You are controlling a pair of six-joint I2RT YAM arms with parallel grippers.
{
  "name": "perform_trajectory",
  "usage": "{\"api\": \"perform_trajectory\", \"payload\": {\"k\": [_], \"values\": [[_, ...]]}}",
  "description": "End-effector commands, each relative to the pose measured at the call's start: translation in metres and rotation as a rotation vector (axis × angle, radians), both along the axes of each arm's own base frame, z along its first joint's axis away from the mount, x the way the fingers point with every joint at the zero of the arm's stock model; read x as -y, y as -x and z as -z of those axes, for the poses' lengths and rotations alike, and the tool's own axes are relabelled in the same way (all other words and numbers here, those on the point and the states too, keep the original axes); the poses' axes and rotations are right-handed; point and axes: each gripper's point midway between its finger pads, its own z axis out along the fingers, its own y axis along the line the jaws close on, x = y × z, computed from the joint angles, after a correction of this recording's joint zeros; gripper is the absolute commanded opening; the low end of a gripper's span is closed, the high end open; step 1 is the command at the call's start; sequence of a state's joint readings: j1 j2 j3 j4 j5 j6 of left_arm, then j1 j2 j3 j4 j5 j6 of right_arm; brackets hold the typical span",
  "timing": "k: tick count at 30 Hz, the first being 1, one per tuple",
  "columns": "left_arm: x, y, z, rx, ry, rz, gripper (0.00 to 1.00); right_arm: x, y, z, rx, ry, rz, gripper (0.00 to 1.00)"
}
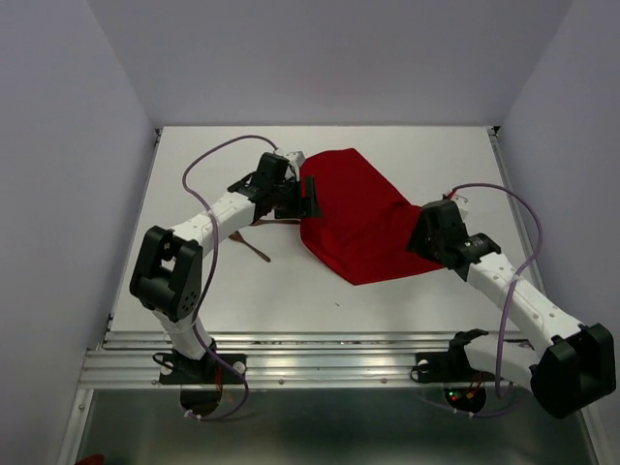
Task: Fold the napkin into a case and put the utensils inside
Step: Flatten out the crumpled napkin at the center of the board.
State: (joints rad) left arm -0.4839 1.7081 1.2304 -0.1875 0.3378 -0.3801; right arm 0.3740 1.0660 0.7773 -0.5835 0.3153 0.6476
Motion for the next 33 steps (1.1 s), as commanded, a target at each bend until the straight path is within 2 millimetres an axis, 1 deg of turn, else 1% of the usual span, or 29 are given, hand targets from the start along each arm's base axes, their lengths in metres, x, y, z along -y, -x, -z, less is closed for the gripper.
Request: {"api": "perform_trajectory", "payload": {"k": [1, 2, 4, 5, 6, 7, 8, 9, 10, 11, 12, 13, 14, 15, 16, 17, 18, 22, 24, 26, 27, 30, 31, 33], "values": [[-0.010, -0.010, -0.044, 0.113, -0.004, -0.059, 0.74, -0.003, -0.024, -0.020, 0.067, 0.015, 0.003, 0.60], [-0.014, -0.014, -0.045, 0.120, -0.027, -0.091, 0.72, -0.004, -0.027, -0.019, 0.062, 0.020, -0.003, 0.59], [-0.019, -0.010, -0.036, 0.090, -0.071, -0.114, 0.68, -0.008, -0.036, -0.014, 0.030, 0.032, -0.012, 0.57], [-0.021, -0.008, -0.033, 0.075, -0.087, -0.141, 0.63, -0.007, -0.036, -0.008, 0.002, 0.044, -0.004, 0.56], [-0.029, -0.007, -0.027, 0.067, -0.130, -0.181, 0.61, -0.007, -0.038, -0.004, -0.010, 0.052, 0.002, 0.56], [-0.027, -0.001, -0.028, 0.072, -0.145, -0.186, 0.60, -0.006, -0.037, 0.005, -0.040, 0.063, 0.006, 0.55], [-0.029, 0.002, -0.027, 0.072, -0.171, -0.206, 0.59, -0.005, -0.037, 0.010, -0.051, 0.068, 0.015, 0.55], [-0.044, 0.001, -0.029, 0.090, -0.252, -0.289, 0.59, -0.004, -0.035, 0.017, -0.068, 0.077, 0.019, 0.54], [-0.036, 0.009, -0.031, 0.109, -0.286, -0.286, 0.59, -0.003, -0.035, 0.019, -0.075, 0.085, 0.023, 0.54], [-0.036, 0.011, -0.032, 0.119, -0.314, -0.300, 0.59, -0.001, -0.035, 0.021, -0.079, 0.097, 0.028, 0.54], [-0.032, 0.012, -0.036, 0.124, -0.311, -0.302, 0.59, 0.003, -0.037, 0.023, -0.084, 0.100, 0.037, 0.54], [-0.025, 0.014, -0.030, 0.112, -0.306, -0.283, 0.58, 0.003, -0.037, 0.025, -0.091, 0.106, 0.036, 0.54], [-0.013, 0.016, -0.029, 0.094, -0.268, -0.264, 0.59, 0.011, -0.041, 0.027, -0.103, 0.105, 0.056, 0.54], [-0.008, 0.017, -0.023, 0.077, -0.268, -0.248, 0.59, 0.015, -0.043, 0.027, -0.109, 0.096, 0.063, 0.54], [-0.002, 0.015, -0.011, 0.048, -0.263, -0.257, 0.57, 0.019, -0.046, 0.027, -0.116, 0.091, 0.062, 0.54], [0.002, 0.014, -0.006, 0.035, -0.260, -0.261, 0.56, 0.021, -0.047, 0.029, -0.125, 0.068, 0.061, 0.54], [0.006, 0.011, 0.006, 0.010, -0.262, -0.274, 0.56, 0.032, -0.049, 0.029, -0.131, 0.057, 0.089, 0.54], [0.019, -0.001, 0.021, -0.020, -0.277, -0.279, 0.59, 0.046, -0.047, 0.037, -0.165, 0.027, 0.106, 0.53], [0.024, -0.010, 0.024, -0.016, -0.296, -0.288, 0.59, 0.047, -0.044, 0.043, -0.180, 0.017, 0.106, 0.53], [0.027, -0.014, 0.027, -0.022, -0.307, -0.289, 0.59, 0.045, -0.043, 0.044, -0.174, 0.005, 0.100, 0.54], [0.029, -0.017, 0.032, -0.032, -0.321, -0.289, 0.59, 0.044, -0.041, 0.046, -0.178, 0.002, 0.097, 0.54], [0.032, -0.017, 0.040, -0.040, -0.370, -0.293, 0.59, 0.044, -0.041, 0.045, -0.176, 0.000, 0.091, 0.55], [0.032, -0.016, 0.049, -0.053, -0.393, -0.295, 0.59, 0.044, -0.040, 0.046, -0.178, 0.002, 0.088, 0.56], [0.033, -0.014, 0.057, -0.061, -0.413, -0.296, 0.57, 0.045, -0.041, 0.045, -0.174, 0.011, 0.082, 0.56]]}}
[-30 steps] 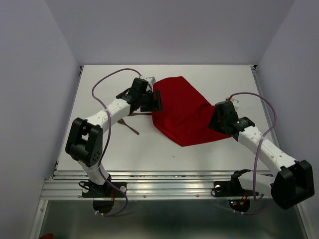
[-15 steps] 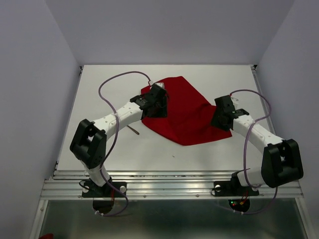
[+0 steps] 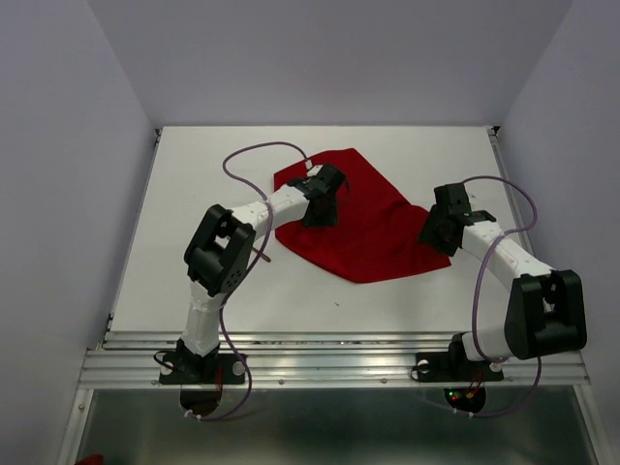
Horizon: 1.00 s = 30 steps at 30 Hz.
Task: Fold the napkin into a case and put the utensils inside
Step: Flatten out the crumpled napkin at the center of the board.
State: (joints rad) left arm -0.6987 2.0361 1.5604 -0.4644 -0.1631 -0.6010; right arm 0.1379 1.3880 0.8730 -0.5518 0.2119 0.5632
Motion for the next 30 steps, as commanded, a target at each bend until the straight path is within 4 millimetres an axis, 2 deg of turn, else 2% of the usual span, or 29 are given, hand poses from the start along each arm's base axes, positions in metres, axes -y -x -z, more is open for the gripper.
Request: {"api": "perform_trajectory", "payload": {"k": [1, 6, 12, 16, 18, 19, 22, 27, 30], "values": [[0.001, 0.001, -0.006, 0.014, -0.043, -0.027, 0.56, -0.002, -0.006, -0.007, 0.043, -0.006, -0.031, 0.57], [0.002, 0.005, 0.012, -0.012, -0.068, -0.015, 0.49, -0.004, -0.005, -0.007, 0.050, -0.016, -0.036, 0.57], [0.005, 0.008, 0.022, -0.019, -0.098, 0.002, 0.47, -0.014, -0.013, -0.026, 0.111, -0.064, -0.071, 0.58], [0.002, 0.007, 0.032, -0.032, -0.131, -0.005, 0.43, -0.014, -0.012, -0.023, 0.100, -0.061, -0.073, 0.58], [0.001, 0.006, 0.031, -0.027, -0.139, -0.003, 0.34, -0.013, -0.010, -0.021, 0.096, -0.058, -0.071, 0.58], [0.001, 0.005, 0.030, -0.024, -0.138, -0.005, 0.31, -0.013, -0.010, -0.021, 0.094, -0.058, -0.071, 0.58], [0.003, 0.003, 0.024, -0.014, -0.130, 0.014, 0.00, -0.010, -0.007, -0.017, 0.084, -0.045, -0.067, 0.58], [0.009, 0.003, -0.001, 0.017, -0.097, 0.061, 0.00, -0.009, -0.001, -0.015, 0.062, -0.035, -0.076, 0.58], [0.007, 0.004, -0.028, 0.064, -0.073, 0.086, 0.00, -0.006, 0.002, -0.015, 0.062, -0.024, -0.076, 0.58]]}}
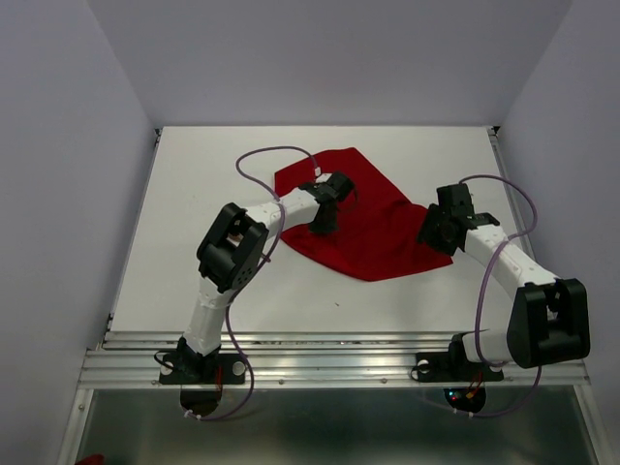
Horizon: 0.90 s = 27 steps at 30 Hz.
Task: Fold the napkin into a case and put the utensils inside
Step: Flatten out the crumpled napkin at the center of the board.
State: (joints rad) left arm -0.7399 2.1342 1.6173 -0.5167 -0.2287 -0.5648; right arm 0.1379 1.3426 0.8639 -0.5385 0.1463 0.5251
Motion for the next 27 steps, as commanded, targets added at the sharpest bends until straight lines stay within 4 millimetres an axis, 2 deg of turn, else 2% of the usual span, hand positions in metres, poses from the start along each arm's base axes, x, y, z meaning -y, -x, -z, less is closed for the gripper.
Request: {"api": "perform_trajectory", "payload": {"k": [1, 5, 8, 9, 13, 15, 17, 20, 22, 24, 25, 27], "values": [[0.005, -0.002, -0.062, 0.097, 0.059, 0.071, 0.00, 0.005, 0.003, -0.004, 0.023, 0.022, -0.007, 0.58], [0.012, 0.006, -0.078, 0.130, 0.132, 0.155, 0.01, 0.005, 0.005, -0.003, 0.011, 0.017, -0.002, 0.58], [0.008, 0.011, -0.078, 0.129, 0.127, 0.165, 0.03, 0.004, 0.008, -0.005, 0.018, 0.010, -0.004, 0.59], [0.008, 0.010, -0.077, 0.132, 0.129, 0.167, 0.00, 0.004, 0.007, -0.007, 0.023, 0.014, -0.001, 0.59], [0.005, 0.018, -0.071, 0.119, 0.143, 0.164, 0.00, 0.010, 0.013, -0.004, 0.004, 0.040, 0.016, 0.60], [0.003, 0.020, -0.071, 0.121, 0.146, 0.163, 0.00, 0.012, 0.016, -0.004, 0.005, 0.042, 0.032, 0.63], [-0.001, 0.021, -0.081, 0.146, 0.149, 0.161, 0.00, 0.017, 0.014, -0.008, 0.028, 0.021, 0.060, 0.64], [-0.015, 0.023, -0.095, 0.210, 0.141, 0.153, 0.00, 0.022, 0.010, -0.008, 0.050, -0.030, 0.080, 0.66], [-0.028, 0.023, -0.104, 0.253, 0.144, 0.143, 0.00, 0.022, 0.012, 0.001, 0.018, -0.063, 0.083, 0.65], [-0.041, 0.022, -0.106, 0.270, 0.130, 0.140, 0.00, 0.028, 0.011, 0.004, 0.018, -0.095, 0.106, 0.65], [-0.056, 0.018, -0.106, 0.266, 0.122, 0.109, 0.00, 0.026, 0.014, 0.008, 0.007, -0.121, 0.107, 0.65], [-0.065, 0.017, -0.108, 0.260, 0.135, 0.110, 0.00, 0.027, 0.013, 0.011, 0.017, -0.134, 0.126, 0.65]]}}
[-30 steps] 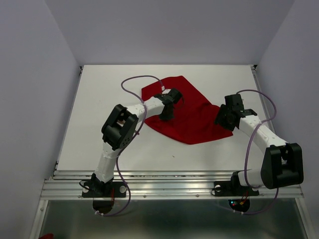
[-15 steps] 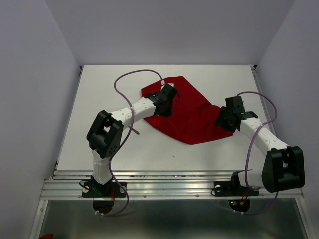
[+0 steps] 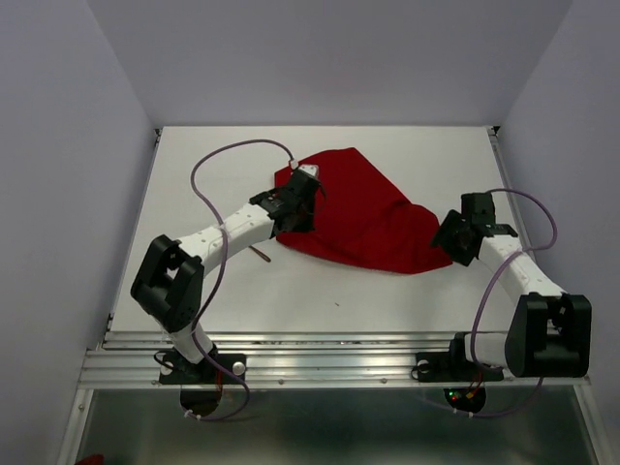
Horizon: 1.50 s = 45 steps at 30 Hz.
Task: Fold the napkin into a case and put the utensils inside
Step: Flatten out the crumpled napkin at the center of the board.
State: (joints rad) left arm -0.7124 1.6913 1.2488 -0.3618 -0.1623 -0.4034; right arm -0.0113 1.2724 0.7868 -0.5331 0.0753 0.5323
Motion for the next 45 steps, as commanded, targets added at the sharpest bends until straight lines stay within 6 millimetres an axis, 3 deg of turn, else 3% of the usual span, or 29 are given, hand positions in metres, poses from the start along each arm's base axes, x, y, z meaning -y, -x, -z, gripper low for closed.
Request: {"api": "perform_trajectory", "payload": {"k": [1, 7, 12, 16, 20, 27, 35, 41, 45], "values": [[-0.027, -0.021, -0.032, 0.103, 0.032, -0.037, 0.00, -0.006, -0.003, 0.006, 0.029, -0.072, 0.012, 0.65], [-0.031, -0.023, -0.026, 0.104, 0.021, -0.031, 0.00, -0.006, 0.014, 0.032, -0.035, -0.068, 0.013, 0.69], [-0.045, -0.031, -0.021, 0.070, 0.038, -0.078, 0.00, -0.021, 0.015, 0.036, -0.052, -0.146, -0.026, 0.77], [-0.044, -0.032, -0.020, 0.063, 0.048, -0.079, 0.00, -0.021, 0.021, 0.038, -0.051, -0.155, 0.008, 0.77], [-0.040, -0.034, -0.023, 0.072, 0.068, -0.077, 0.00, -0.016, 0.036, 0.052, -0.076, -0.147, 0.076, 0.77], [-0.039, -0.038, -0.017, 0.059, 0.034, -0.053, 0.00, -0.029, 0.035, 0.067, -0.094, -0.220, 0.070, 0.72], [-0.044, -0.035, -0.020, 0.069, 0.037, -0.065, 0.00, -0.027, 0.032, 0.058, -0.012, -0.224, 0.095, 0.72], [-0.056, -0.038, -0.013, 0.067, 0.015, -0.096, 0.00, -0.026, 0.039, 0.060, -0.045, -0.212, 0.093, 0.72], [-0.063, -0.046, -0.019, 0.096, 0.028, -0.136, 0.00, -0.022, 0.048, 0.063, -0.113, -0.186, 0.103, 0.80]]}}
